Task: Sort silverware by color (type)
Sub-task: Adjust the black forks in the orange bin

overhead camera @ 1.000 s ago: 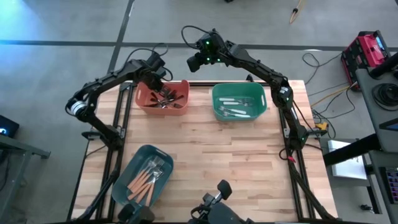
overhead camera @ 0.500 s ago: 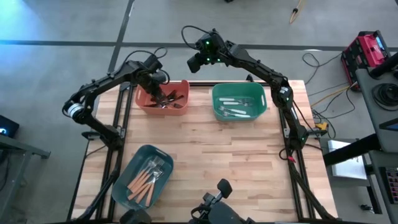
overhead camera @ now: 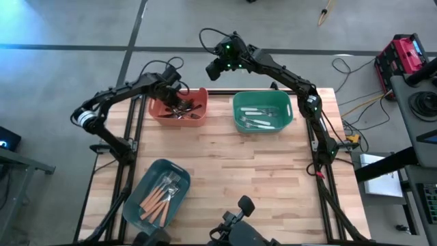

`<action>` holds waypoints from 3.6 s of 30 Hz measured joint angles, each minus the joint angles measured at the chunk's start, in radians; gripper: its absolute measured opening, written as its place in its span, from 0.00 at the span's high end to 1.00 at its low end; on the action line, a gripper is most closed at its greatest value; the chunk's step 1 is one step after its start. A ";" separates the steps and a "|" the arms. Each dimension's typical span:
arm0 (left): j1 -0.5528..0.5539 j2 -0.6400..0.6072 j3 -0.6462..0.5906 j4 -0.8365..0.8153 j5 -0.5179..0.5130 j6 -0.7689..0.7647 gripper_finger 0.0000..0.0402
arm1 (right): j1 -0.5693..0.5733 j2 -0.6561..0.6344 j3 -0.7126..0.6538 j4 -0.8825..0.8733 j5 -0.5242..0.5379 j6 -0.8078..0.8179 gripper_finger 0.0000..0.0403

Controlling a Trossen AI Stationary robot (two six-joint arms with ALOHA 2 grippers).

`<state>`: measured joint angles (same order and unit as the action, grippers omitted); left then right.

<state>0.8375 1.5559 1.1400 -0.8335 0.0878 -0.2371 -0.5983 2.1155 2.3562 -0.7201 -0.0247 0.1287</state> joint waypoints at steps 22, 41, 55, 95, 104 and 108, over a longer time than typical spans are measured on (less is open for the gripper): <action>-0.017 0.093 0.000 0.038 -0.001 -0.017 1.00 | 0.000 0.000 -0.002 0.000 0.000 -0.019 0.98; -0.032 0.116 0.000 0.053 -0.064 -0.026 1.00 | 0.000 0.000 -0.002 0.000 0.000 -0.025 0.98; -0.033 0.116 0.000 0.074 -0.064 -0.024 1.00 | 0.000 0.000 -0.002 0.000 0.000 -0.018 0.98; -0.032 0.072 0.046 -0.101 -0.062 0.023 1.00 | -0.006 0.000 -0.003 0.090 0.001 -0.016 0.98; -0.032 0.101 0.027 -0.062 -0.073 0.002 1.00 | -0.005 0.000 -0.003 0.089 0.000 -0.034 0.98; -0.032 0.137 0.026 -0.022 -0.075 0.002 1.00 | -0.007 0.000 -0.003 0.089 0.001 -0.036 0.98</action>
<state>0.8055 1.6927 1.1663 -0.8553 0.0124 -0.2348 -0.6052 2.1155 2.3531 -0.6308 -0.0238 0.0925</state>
